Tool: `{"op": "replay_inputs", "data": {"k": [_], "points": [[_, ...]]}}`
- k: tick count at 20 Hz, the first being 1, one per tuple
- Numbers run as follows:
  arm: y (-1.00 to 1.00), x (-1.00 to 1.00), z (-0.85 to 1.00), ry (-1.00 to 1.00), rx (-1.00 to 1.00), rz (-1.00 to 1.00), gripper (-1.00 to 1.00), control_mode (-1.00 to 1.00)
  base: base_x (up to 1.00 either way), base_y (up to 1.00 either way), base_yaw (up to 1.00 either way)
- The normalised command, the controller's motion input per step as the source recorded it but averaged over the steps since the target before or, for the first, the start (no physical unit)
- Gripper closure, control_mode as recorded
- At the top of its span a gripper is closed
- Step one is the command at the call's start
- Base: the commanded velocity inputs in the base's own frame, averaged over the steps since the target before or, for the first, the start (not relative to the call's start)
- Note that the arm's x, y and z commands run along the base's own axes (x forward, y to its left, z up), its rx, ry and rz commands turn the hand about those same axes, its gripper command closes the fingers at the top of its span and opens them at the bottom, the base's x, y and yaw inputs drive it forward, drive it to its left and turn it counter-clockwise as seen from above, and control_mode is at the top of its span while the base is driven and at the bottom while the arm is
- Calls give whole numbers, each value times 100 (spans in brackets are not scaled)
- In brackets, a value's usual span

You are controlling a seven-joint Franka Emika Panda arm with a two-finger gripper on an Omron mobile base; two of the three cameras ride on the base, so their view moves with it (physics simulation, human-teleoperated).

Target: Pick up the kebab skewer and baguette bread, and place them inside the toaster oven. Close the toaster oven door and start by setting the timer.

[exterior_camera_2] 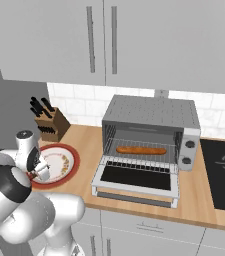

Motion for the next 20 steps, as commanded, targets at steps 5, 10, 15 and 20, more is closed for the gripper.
{"op": "replay_inputs", "data": {"k": [5, 10, 15, 20], "points": [[-7, -13, 13, 0, 0, 0, 100, -100, 0, 0, 0], [-28, -21, 70, 0, 2, 0, 100, -100, 0, 0, 0], [-57, -22, 89, 0, 7, -4, 100, -100, 0, 0, 0], [-80, -18, 67, 0, 7, -11, 100, -100, 0, 0, 0]]}}
